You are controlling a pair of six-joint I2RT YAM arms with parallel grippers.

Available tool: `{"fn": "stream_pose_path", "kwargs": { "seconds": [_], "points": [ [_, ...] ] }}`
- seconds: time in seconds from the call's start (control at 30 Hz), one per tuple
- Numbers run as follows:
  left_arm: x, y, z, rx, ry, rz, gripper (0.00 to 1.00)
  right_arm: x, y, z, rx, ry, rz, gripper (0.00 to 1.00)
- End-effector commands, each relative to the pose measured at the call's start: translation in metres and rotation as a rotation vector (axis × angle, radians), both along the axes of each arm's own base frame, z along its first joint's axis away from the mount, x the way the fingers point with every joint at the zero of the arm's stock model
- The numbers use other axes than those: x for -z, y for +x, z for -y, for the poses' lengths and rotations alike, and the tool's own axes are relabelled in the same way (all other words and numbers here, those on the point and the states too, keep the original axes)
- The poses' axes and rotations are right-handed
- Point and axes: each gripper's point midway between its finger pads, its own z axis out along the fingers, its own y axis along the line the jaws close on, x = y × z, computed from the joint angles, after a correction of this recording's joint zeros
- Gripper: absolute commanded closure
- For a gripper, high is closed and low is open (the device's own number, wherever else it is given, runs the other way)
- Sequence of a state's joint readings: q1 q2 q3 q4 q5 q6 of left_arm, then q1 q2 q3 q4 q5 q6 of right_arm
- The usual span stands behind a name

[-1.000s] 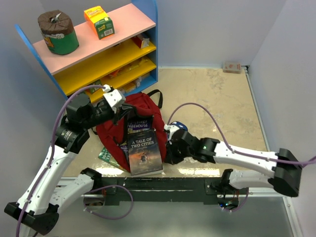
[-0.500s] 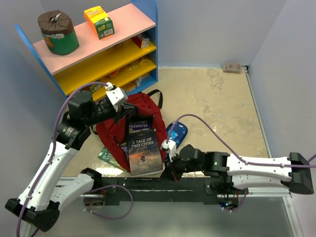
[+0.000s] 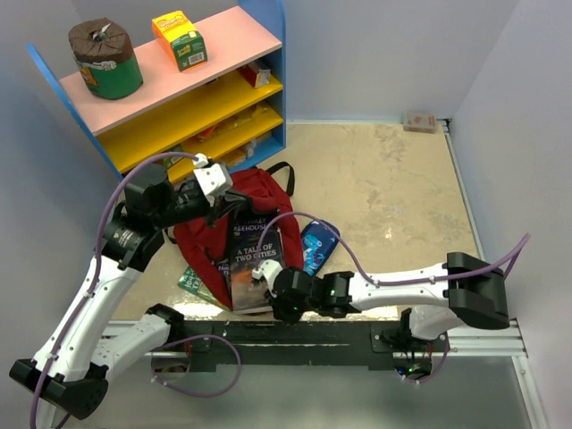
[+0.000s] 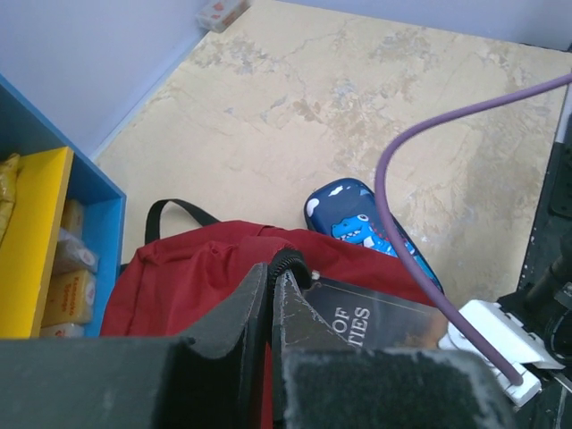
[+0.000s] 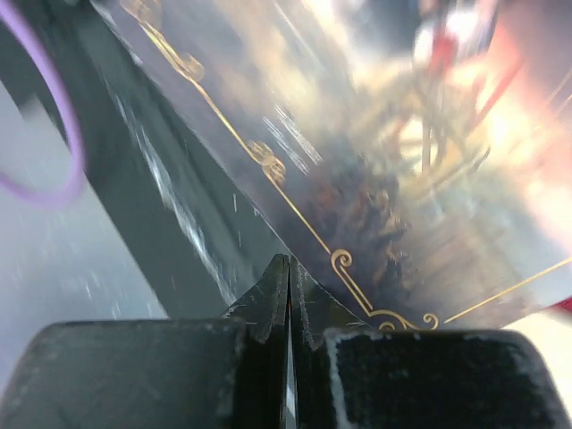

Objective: Pack the student bag
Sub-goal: Place the book in the student bag.

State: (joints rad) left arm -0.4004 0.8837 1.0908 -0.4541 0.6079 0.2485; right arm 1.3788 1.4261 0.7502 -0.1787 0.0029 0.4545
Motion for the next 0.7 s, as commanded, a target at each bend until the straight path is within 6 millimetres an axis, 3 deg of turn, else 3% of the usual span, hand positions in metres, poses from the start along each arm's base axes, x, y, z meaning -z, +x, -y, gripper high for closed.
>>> {"fn": "stream_pose_path", "kwargs": {
  "seconds": [0.0,0.17,0.27,0.3,0.43,0.47,0.53,0.67],
  "points": [
    [-0.033,-0.018,0.008,0.113,-0.047,0.117,0.92,-0.069,0.07,-0.045,0.15,0.186,0.252,1.0],
    [-0.024,-0.031,0.01,0.168,-0.037,0.11,0.93,-0.102,0.128,-0.045,0.317,0.286,0.347,1.0],
    [-0.019,-0.034,0.01,0.179,-0.031,0.103,0.92,-0.101,0.15,-0.051,0.35,0.315,0.361,1.0],
    [-0.019,-0.034,0.01,0.182,-0.033,0.101,0.93,-0.089,0.153,-0.056,0.343,0.29,0.359,1.0],
    [-0.022,-0.034,0.011,0.182,-0.043,0.106,0.93,-0.088,0.164,-0.071,0.383,0.305,0.365,1.0],
    [-0.024,-0.035,0.011,0.185,-0.045,0.109,0.92,-0.091,0.165,-0.072,0.394,0.322,0.362,0.93],
    [-0.025,-0.035,0.011,0.186,-0.041,0.116,0.92,-0.101,0.162,-0.066,0.409,0.343,0.355,0.77],
    [-0.026,-0.034,0.009,0.18,-0.026,0.134,0.93,-0.124,0.14,-0.037,0.38,0.413,0.327,0.76]
  ]
}}
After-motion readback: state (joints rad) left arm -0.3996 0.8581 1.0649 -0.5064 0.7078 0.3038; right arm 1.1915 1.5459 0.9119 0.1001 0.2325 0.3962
